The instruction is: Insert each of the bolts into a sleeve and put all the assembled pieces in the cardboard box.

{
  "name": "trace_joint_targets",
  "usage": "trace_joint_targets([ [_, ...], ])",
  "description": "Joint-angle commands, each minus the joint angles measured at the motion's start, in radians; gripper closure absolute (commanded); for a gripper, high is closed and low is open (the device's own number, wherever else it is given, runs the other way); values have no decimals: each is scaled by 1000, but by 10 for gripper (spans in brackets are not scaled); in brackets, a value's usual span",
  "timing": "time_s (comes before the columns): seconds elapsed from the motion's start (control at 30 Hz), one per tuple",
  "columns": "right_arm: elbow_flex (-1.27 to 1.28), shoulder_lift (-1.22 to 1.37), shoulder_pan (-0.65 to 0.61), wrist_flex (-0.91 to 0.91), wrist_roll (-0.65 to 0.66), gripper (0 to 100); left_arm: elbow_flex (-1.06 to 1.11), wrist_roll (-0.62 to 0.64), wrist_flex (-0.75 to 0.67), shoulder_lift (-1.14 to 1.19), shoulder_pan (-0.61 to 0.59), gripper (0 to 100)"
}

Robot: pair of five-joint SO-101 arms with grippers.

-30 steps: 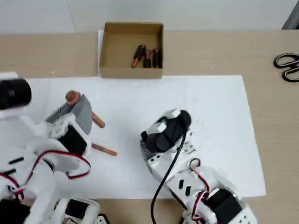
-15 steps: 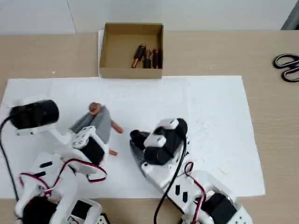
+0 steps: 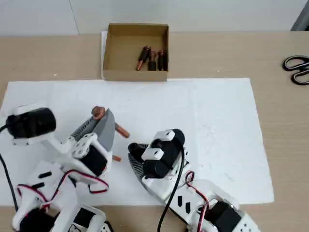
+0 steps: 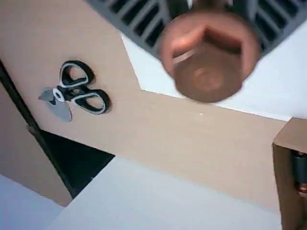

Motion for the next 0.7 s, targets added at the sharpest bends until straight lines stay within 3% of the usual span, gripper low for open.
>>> trace_joint_targets([
  [0.0, 5, -12, 19, -42, 11, 995, -61, 6, 52, 0, 49, 994],
  [0.67, -43, -13, 16, -35, 9, 995, -45, -25, 77, 2, 75, 994],
])
